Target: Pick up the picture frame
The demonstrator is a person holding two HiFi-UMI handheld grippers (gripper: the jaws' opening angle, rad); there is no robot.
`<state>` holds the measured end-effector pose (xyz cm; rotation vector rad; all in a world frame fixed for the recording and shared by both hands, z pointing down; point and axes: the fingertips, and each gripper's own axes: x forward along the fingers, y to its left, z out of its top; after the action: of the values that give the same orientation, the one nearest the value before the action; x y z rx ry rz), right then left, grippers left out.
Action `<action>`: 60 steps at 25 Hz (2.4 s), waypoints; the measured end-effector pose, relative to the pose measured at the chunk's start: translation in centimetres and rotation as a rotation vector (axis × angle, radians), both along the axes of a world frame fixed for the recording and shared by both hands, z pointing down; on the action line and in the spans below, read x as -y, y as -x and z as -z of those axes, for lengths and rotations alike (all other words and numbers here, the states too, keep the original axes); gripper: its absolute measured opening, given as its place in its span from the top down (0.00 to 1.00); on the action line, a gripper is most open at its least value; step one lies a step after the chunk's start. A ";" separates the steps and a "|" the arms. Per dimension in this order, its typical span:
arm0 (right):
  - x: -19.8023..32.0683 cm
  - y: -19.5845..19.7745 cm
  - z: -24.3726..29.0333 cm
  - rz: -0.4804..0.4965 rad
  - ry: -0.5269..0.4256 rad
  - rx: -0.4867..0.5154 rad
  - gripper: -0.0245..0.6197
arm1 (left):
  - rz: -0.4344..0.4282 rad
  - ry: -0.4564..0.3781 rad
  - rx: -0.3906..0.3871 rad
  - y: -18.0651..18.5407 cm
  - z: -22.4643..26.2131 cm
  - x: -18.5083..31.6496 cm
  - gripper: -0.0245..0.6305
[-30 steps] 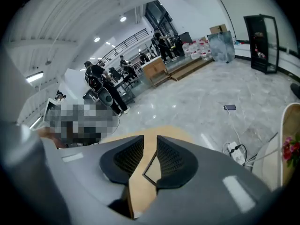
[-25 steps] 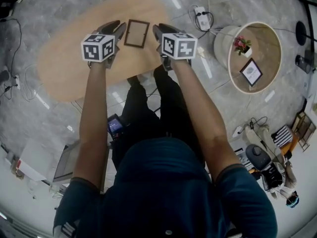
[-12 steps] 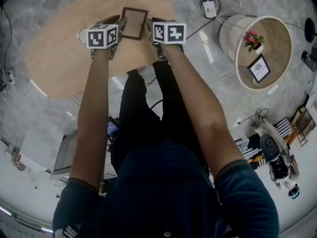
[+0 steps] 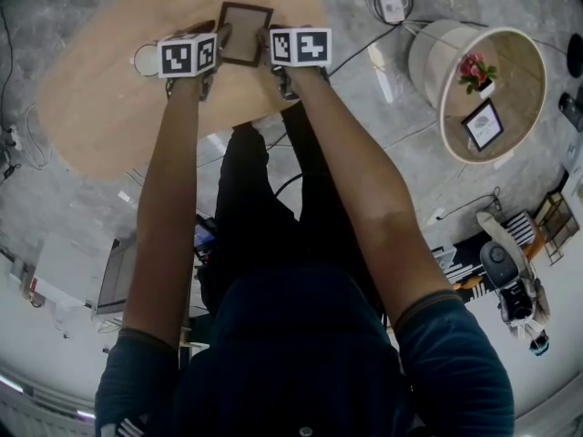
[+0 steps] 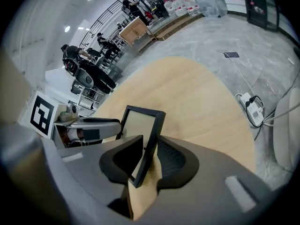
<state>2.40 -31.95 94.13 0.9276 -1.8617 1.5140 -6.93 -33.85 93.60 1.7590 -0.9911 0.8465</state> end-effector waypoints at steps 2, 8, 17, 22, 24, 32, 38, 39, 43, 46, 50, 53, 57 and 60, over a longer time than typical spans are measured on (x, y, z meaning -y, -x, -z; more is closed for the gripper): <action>-0.1 0.2 -0.3 -0.001 0.007 0.003 0.84 | 0.001 0.011 -0.009 -0.2 -0.4 -0.2 0.72; -0.2 0.6 -0.4 -0.013 0.014 0.007 0.84 | 0.001 0.020 -0.034 -0.7 -0.5 -0.5 0.72; 2.7 -0.8 4.4 -0.016 -0.153 -0.042 0.84 | -0.047 -0.060 -0.059 -2.0 4.1 0.9 0.72; 5.1 -1.0 10.8 0.007 -0.318 -0.075 0.84 | -0.077 -0.175 -0.057 -2.3 10.5 2.8 0.72; 5.7 -1.1 13.6 0.025 -0.391 -0.094 0.84 | -0.092 -0.225 -0.058 -2.5 13.3 3.2 0.72; 6.5 -1.1 26.0 0.040 -0.621 -0.145 0.85 | -0.101 -0.431 -0.045 -1.8 25.7 4.4 0.77; 5.8 0.2 38.1 0.042 -0.807 -0.157 0.85 | -0.084 -0.635 -0.015 0.2 37.6 4.7 0.82; 5.8 0.6 40.1 0.041 -0.838 -0.154 0.85 | -0.081 -0.672 -0.008 0.6 39.5 4.7 0.84; 5.3 2.4 47.6 0.047 -0.956 -0.142 0.85 | -0.072 -0.812 0.020 2.8 46.7 4.4 0.89; 4.5 4.1 52.8 0.054 -1.030 -0.132 0.85 | -0.068 -0.895 0.028 4.5 51.8 3.6 0.89; 3.3 6.0 58.7 0.058 -1.111 -0.115 0.85 | -0.068 -0.987 0.030 6.3 57.7 2.3 0.89; 2.3 7.2 62.6 0.064 -1.164 -0.104 0.85 | -0.068 -1.053 0.035 7.6 61.9 1.3 0.89; 1.3 8.6 67.3 0.081 -1.221 -0.090 0.85 | -0.069 -1.129 0.039 9.0 66.9 0.2 0.89; 0.5 9.4 70.8 0.093 -1.267 -0.074 0.85 | -0.073 -1.181 0.047 9.9 70.2 -0.8 0.89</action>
<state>-7.05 -32.48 23.36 1.3050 -2.7033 0.0587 -16.79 -33.08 23.39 2.7498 -1.6441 0.2989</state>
